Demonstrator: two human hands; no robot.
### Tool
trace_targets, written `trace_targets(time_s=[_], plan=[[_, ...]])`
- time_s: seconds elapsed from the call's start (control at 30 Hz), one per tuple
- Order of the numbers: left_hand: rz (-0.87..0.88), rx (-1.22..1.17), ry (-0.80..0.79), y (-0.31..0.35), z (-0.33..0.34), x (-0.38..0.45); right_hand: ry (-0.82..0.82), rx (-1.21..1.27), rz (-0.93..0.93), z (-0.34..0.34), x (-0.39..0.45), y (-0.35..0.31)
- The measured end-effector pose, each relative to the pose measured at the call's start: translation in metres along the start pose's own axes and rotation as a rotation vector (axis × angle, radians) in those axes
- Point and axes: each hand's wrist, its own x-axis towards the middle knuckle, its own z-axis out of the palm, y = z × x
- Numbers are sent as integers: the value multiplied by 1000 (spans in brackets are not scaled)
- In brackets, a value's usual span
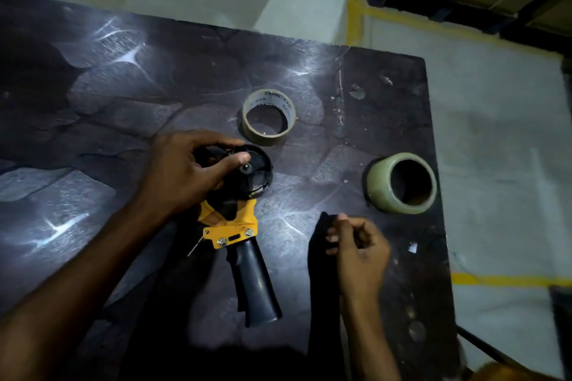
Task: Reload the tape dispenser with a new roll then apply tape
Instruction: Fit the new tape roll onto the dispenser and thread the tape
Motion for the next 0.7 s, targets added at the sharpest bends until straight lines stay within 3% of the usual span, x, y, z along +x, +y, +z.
trace_targets(time_s=[0.17,0.33,0.7], plan=[[-22,-18,-22,4,9,-5,273,116,-31,-37,24,0],[-29,1,-41,9,16,-8,372,166,-47,-47,52,-5],[44,124,-48,13,34,-6,306,-40,-73,-52,90,-13]])
